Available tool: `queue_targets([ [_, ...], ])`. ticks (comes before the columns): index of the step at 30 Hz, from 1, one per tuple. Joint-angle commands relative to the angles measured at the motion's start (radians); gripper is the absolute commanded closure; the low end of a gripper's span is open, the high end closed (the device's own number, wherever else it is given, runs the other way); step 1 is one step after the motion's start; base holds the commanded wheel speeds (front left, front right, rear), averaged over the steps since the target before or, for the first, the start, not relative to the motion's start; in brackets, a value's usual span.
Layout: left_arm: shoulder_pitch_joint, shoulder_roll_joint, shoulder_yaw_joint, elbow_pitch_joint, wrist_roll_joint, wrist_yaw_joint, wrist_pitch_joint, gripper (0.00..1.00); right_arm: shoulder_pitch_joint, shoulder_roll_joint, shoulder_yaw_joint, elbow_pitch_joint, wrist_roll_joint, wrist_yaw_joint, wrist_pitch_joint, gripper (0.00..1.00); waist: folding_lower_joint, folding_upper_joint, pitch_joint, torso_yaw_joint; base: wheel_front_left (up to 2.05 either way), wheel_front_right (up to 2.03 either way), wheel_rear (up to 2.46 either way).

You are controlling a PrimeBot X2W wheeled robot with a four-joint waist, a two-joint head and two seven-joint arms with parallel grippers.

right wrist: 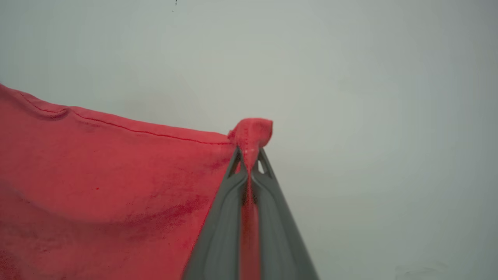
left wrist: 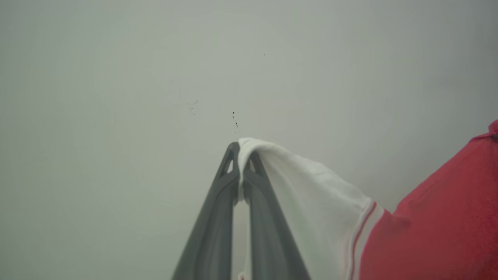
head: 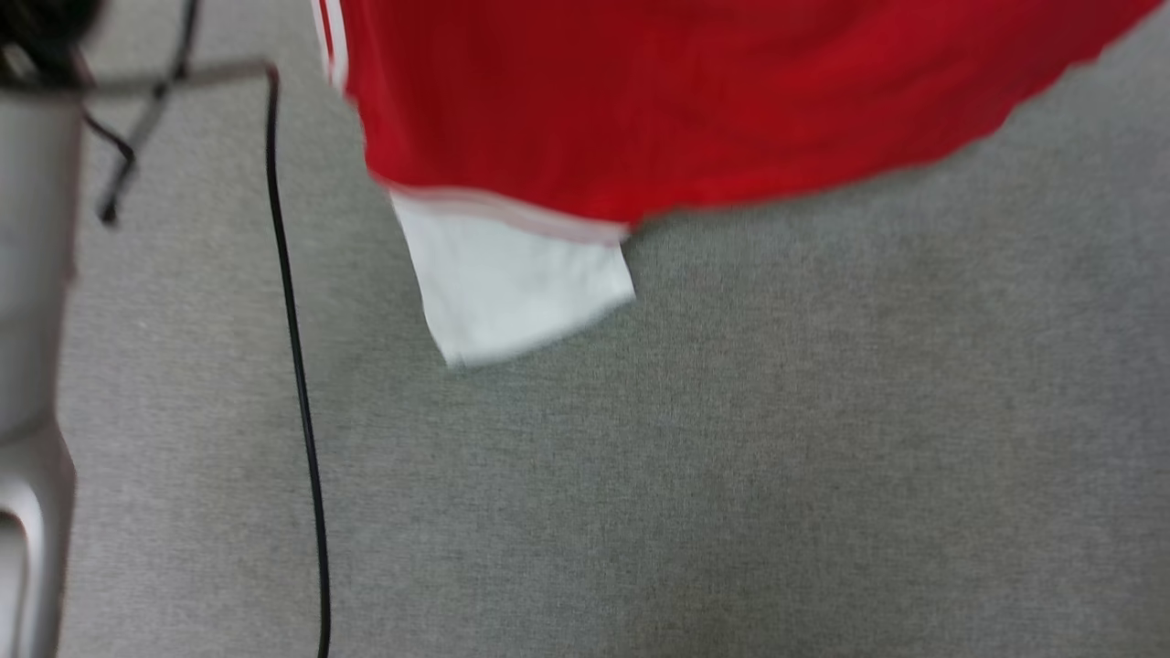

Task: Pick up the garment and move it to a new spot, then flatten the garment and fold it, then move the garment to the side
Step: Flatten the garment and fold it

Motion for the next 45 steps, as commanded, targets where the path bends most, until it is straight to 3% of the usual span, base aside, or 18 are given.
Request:
queue_targets([
  [1, -0.068, -0.010, 0.000, 0.036, 0.006, -0.009, -0.006, 1.00, -0.070, 0.007, 0.012, 0.027, -0.012, -0.001, -0.001, 1.00, -0.0001, 0.0000, 0.069, -0.007, 0.00, 0.00, 0.00],
  [11, -0.422, -0.027, -0.014, 0.294, 0.043, -0.051, -0.061, 1.00, -0.435, 0.029, 0.114, 0.227, -0.079, -0.001, -0.063, 1.00, -0.0001, 0.0000, 0.175, -0.012, 0.00, 0.00, 0.00],
  [22, -0.518, -0.042, -0.034, 0.466, 0.036, -0.071, -0.134, 1.00, -0.575, 0.059, 0.242, 0.421, -0.040, -0.001, -0.155, 1.00, -0.0001, 0.0000, 0.232, -0.006, 0.00, 0.00, 0.00],
  [26, -0.428, -0.049, -0.056, 0.517, 0.016, -0.078, -0.189, 1.00, -0.506, 0.092, 0.290, 0.515, 0.023, -0.001, -0.245, 1.00, -0.0001, 0.0000, 0.237, -0.011, 0.00, 0.00, 0.00],
  [34, -0.185, -0.049, -0.069, 0.498, -0.013, -0.076, -0.249, 1.00, -0.329, 0.128, 0.377, 0.584, 0.099, -0.001, -0.356, 1.00, -0.0001, 0.0000, 0.176, -0.012, 0.00, 0.00, 0.00],
  [45, 0.306, -0.031, -0.067, 0.305, -0.054, 0.010, -0.272, 1.00, 0.006, 0.083, 0.539, 0.525, 0.193, -0.001, -0.445, 1.00, -0.0001, 0.0000, 0.024, -0.002, 0.00, 0.00, 0.00],
])
